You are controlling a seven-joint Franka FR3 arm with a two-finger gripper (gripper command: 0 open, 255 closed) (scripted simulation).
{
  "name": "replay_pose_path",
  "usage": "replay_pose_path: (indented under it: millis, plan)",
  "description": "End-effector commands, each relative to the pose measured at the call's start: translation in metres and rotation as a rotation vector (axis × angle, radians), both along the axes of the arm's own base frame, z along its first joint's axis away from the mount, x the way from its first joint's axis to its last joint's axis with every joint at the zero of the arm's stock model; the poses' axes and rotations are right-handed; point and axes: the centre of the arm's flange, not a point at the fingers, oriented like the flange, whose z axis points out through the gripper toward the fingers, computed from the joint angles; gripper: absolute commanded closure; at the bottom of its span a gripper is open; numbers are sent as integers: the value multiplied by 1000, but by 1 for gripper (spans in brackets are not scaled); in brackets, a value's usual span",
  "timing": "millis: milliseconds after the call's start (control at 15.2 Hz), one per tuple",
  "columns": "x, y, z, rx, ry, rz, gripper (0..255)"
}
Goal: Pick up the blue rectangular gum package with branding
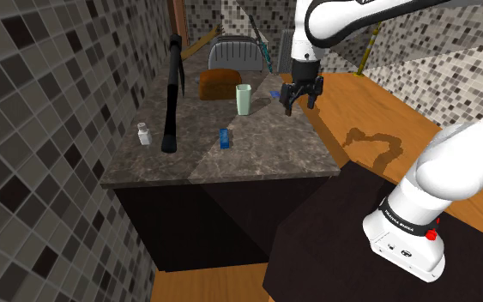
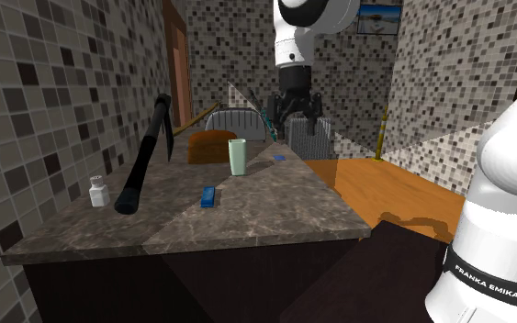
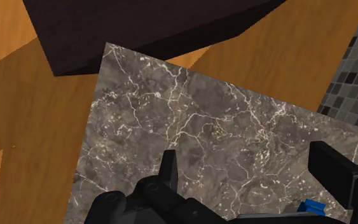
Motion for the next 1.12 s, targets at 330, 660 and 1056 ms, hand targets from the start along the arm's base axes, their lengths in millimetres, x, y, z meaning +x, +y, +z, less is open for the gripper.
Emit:
replay_pose_path:
  millis: [330,660,1056]
  plan:
    - [66,32,-53,0,-27,-121,0]
    - [114,52,-89,-1,-45,-205,0]
    - [174,70,-132,-1,-67,-307,0]
